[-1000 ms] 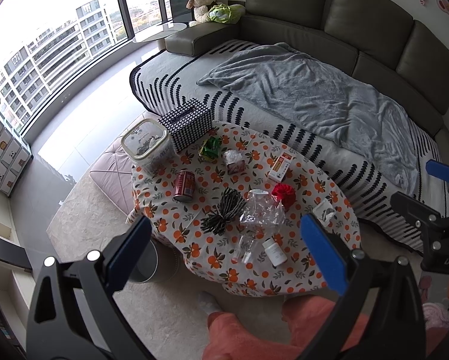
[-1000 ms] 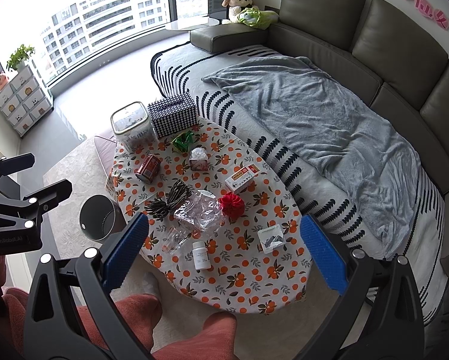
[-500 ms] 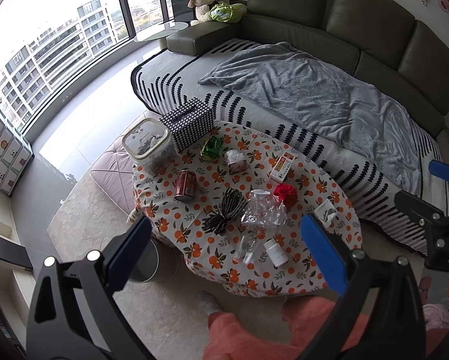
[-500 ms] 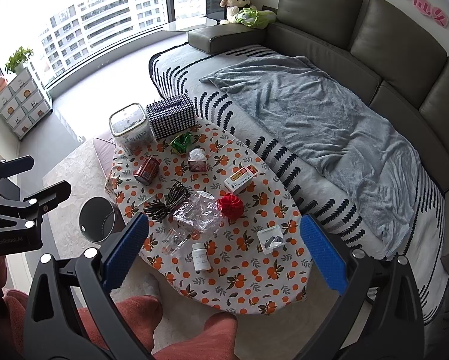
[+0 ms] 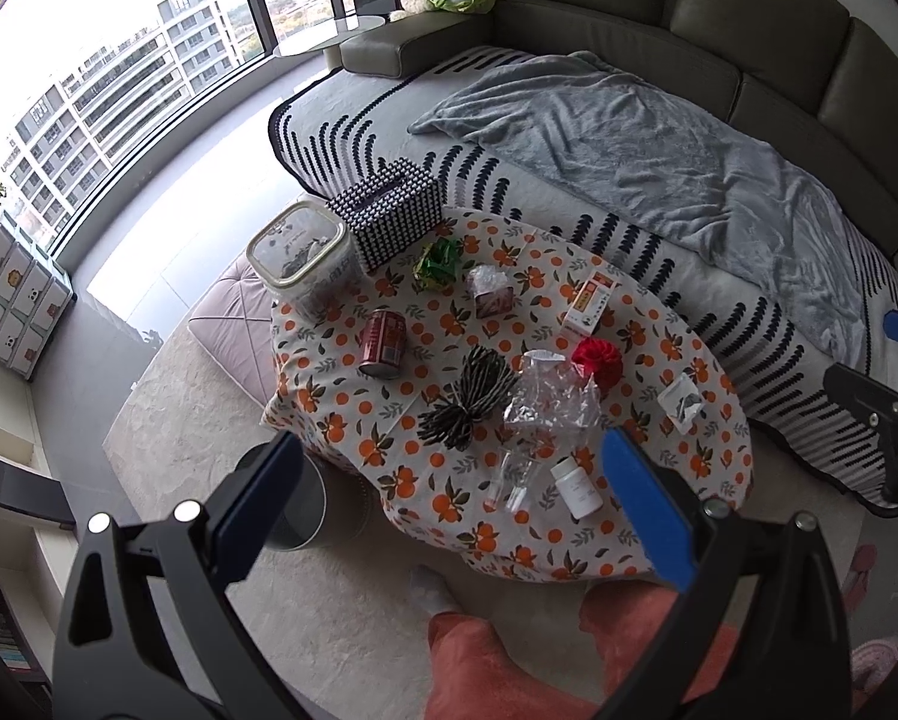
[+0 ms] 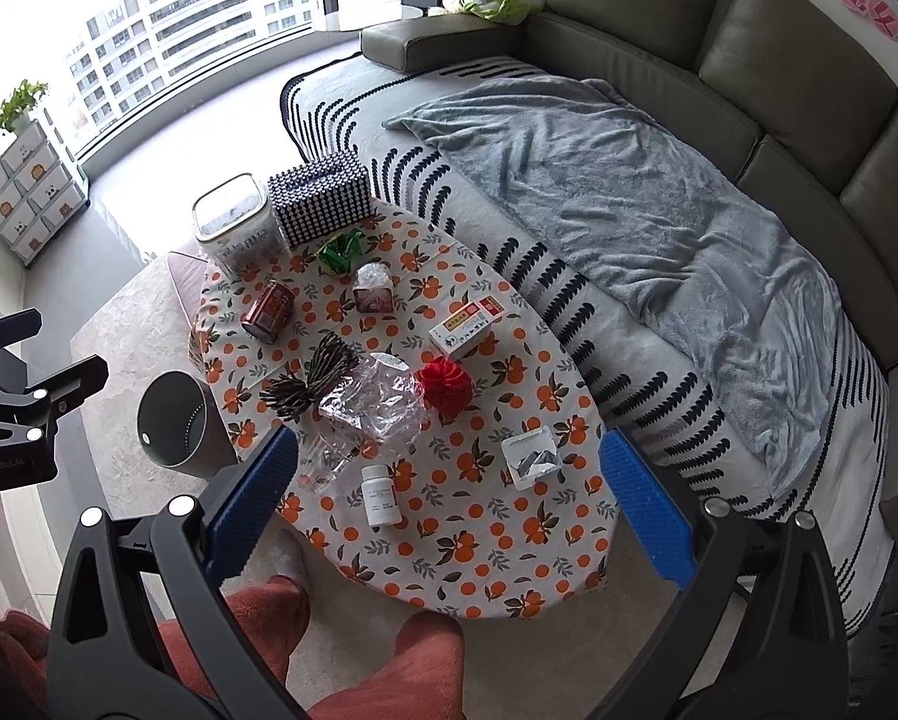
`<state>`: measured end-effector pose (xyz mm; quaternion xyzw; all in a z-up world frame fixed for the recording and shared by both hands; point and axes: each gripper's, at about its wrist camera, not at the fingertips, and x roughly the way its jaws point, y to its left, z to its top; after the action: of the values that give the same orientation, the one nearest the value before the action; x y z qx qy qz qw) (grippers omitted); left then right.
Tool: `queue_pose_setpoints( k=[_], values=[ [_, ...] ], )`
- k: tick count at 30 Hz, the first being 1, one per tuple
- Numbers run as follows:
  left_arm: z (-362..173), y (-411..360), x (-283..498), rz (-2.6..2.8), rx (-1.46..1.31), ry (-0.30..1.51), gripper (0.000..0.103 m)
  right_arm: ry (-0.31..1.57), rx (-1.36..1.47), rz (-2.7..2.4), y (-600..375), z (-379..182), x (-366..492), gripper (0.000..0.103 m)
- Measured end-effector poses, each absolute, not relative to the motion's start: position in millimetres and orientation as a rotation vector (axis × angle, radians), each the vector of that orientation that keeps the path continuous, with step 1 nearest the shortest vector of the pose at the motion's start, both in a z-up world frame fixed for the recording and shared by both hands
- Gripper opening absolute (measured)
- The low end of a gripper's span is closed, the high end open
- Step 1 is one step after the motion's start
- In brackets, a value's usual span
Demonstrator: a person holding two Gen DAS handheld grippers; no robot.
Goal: Collect trash
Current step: 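Grasp the black stick bundle with the left tool while the right tool grasps the red knit cap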
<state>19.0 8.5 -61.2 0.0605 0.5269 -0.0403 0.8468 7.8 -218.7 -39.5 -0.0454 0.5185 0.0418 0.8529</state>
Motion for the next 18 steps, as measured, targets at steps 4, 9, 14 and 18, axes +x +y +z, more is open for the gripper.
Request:
queue_pose_setpoints(
  k=[4,9,14,18],
  values=[
    [-101,7,24,-0.083,0.137,1.170,0.099,1.138,-0.099,0.095,-222,-72,18,0.097],
    [-151,4,33,-0.086,0.174,1.199,0.099,1.170,-0.122,0.119,-222,-115,42,0.096],
    [-202,5,53,-0.089,0.186,1.204,0.099,1.186,-0.138,0.141,-216,-164,69,0.093],
    [-246,7,72,-0.092,0.198,1.210,0.099,1.187,-0.148,0.149,-211,-206,95,0.093]
  ],
)
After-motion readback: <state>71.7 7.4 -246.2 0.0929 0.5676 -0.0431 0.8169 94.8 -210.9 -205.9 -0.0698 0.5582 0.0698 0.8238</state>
